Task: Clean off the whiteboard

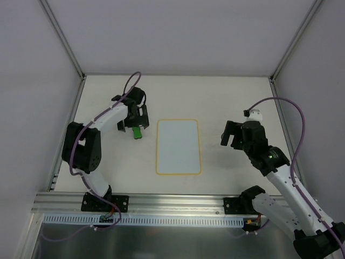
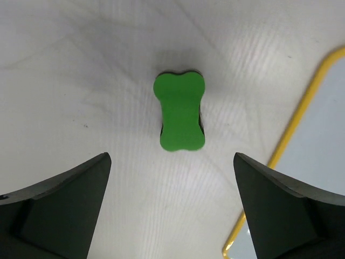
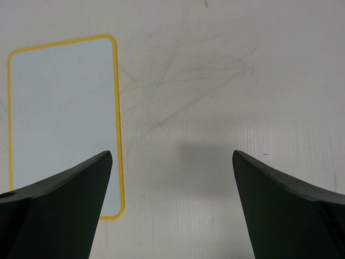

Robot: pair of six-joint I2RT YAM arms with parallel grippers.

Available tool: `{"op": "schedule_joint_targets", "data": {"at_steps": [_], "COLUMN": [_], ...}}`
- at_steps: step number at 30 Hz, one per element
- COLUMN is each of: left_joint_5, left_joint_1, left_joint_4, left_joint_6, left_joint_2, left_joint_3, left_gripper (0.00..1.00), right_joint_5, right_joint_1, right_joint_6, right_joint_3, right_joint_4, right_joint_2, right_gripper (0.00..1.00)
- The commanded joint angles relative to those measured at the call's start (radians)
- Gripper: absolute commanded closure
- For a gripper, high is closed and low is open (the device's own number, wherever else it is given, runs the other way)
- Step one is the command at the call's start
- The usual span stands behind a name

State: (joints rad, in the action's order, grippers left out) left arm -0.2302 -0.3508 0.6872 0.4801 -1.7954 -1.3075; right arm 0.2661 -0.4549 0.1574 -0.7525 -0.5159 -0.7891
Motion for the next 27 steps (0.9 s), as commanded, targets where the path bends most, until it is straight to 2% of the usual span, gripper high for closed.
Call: {"op": "schedule_joint_targets", "data": {"at_steps": [1,5,6,15,23,27], "left_joint_5": [0.041,0.037,0.032,-0.058,-0.092,-0.096], "left_joint_1": [0.015,0.013,0.015,0.013,0.013,0.015], "left_joint_4": [0.012,0.014,0.014,0.015,0.015,0.014], "left_joint_6": [0.000,-0.059,-0.072,-0.205,-0.297,-0.295], "left_joint_2": [0.238,0.483,0.584,1.100,1.341,1.448], "left_joint_3": [0.028,0.065,0.071,0.039,0.024,0.083], "left_gripper": [0.01,0.01,0.01,0.01,0.01,0.01], "right_joint_5": [0.091,0.159,0.174,0.229,0.269,0.257], "right_joint_1": [0.005,0.005,0.005,0.005,0.004,0.004], "right_joint_6": [-0.076,-0.150,-0.195,-0.340,-0.407,-0.421], "right_joint_3": [-0.114,-0.221,-0.258,-0.377,-0.375,-0.351], "right_joint_4": [-0.079,-0.133,-0.139,-0.153,-0.153,-0.153], "right_joint_2": [0.062,0.125,0.142,0.338,0.462,0.530], "right_gripper": [0.01,0.01,0.01,0.01,0.01,0.01]}}
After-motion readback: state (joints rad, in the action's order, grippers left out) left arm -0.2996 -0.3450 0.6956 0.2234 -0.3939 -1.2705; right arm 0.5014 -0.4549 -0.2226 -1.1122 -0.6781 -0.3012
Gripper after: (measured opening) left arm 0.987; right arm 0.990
